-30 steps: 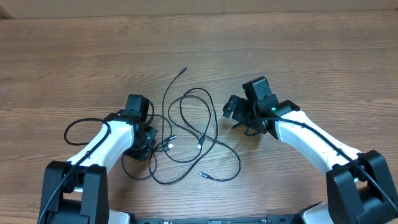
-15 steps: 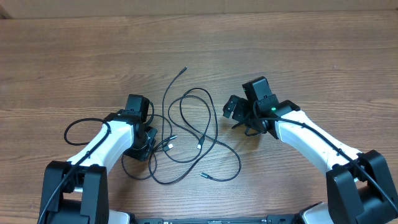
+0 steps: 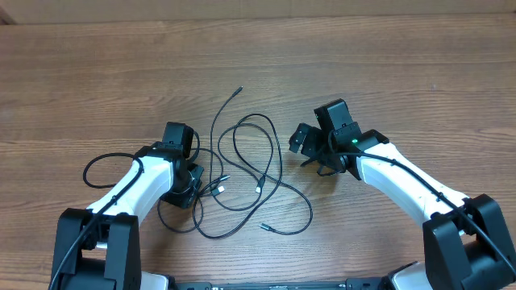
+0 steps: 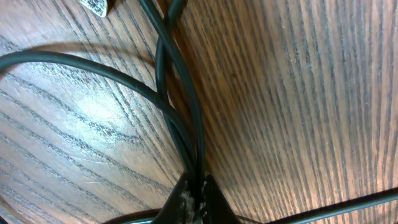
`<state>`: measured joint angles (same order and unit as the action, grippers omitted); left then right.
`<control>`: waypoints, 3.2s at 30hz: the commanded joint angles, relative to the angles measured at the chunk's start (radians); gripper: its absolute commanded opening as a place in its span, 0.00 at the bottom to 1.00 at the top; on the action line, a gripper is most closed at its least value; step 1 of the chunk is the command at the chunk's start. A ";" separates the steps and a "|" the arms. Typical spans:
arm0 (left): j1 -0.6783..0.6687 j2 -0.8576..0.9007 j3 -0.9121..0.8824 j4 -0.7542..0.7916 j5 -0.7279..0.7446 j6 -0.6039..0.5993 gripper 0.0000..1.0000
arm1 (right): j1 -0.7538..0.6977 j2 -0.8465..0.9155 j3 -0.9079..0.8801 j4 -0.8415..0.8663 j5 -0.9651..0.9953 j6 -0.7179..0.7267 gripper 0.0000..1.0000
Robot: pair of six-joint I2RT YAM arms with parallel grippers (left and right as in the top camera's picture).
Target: Untangle cables
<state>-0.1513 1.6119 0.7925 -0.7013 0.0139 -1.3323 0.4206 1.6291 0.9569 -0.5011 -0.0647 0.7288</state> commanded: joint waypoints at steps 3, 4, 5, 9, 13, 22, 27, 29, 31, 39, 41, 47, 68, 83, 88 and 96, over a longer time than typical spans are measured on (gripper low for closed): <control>-0.006 0.066 -0.055 0.029 -0.013 0.001 0.11 | -0.001 0.005 -0.002 0.003 0.000 0.001 1.00; -0.006 0.066 -0.055 0.029 -0.013 0.001 0.11 | -0.001 0.005 -0.002 0.003 0.000 0.001 1.00; -0.006 0.066 -0.055 0.029 -0.013 0.001 0.11 | -0.001 0.005 -0.002 0.003 0.000 0.001 1.00; -0.006 0.066 -0.055 0.029 -0.014 0.001 0.04 | -0.001 0.005 -0.002 0.003 0.000 0.001 1.00; -0.006 0.066 -0.055 0.030 -0.014 0.001 0.04 | -0.001 0.005 -0.002 0.003 0.000 0.001 1.00; -0.006 0.066 -0.055 0.045 -0.014 0.001 0.04 | -0.001 0.005 -0.002 0.003 0.000 0.001 1.00; -0.006 0.066 -0.055 0.048 -0.014 0.001 0.04 | -0.001 0.005 -0.002 0.003 0.000 0.001 1.00; -0.006 0.066 -0.055 0.048 -0.014 0.001 0.04 | -0.001 0.005 -0.002 0.003 0.000 0.001 1.00; -0.006 0.066 -0.055 0.048 -0.014 0.001 0.04 | -0.001 0.005 -0.002 0.003 0.000 0.001 1.00; 0.003 0.065 -0.055 0.052 -0.025 0.003 0.04 | -0.001 0.005 -0.002 0.003 0.000 0.001 1.00; 0.034 0.065 -0.055 0.069 -0.025 0.057 0.04 | -0.001 0.005 -0.002 0.003 0.000 0.001 1.00; 0.077 0.065 -0.054 0.125 -0.021 0.197 0.04 | -0.001 0.005 -0.002 0.003 0.000 0.001 1.00; 0.079 0.066 -0.044 0.209 -0.061 0.315 0.04 | -0.001 0.005 -0.002 0.003 0.000 0.001 1.00; 0.071 0.061 -0.026 0.272 -0.045 0.316 0.04 | -0.001 0.005 -0.002 0.003 0.000 0.001 1.00; 0.120 0.002 0.096 0.260 0.060 0.391 0.04 | -0.001 0.005 -0.002 0.003 0.000 0.001 1.00; 0.162 -0.121 0.364 0.261 0.039 0.665 0.04 | -0.001 0.005 -0.002 0.003 0.000 0.001 1.00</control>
<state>-0.0036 1.5570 1.0580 -0.4477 0.1001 -0.8082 0.4206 1.6291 0.9569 -0.5014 -0.0643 0.7292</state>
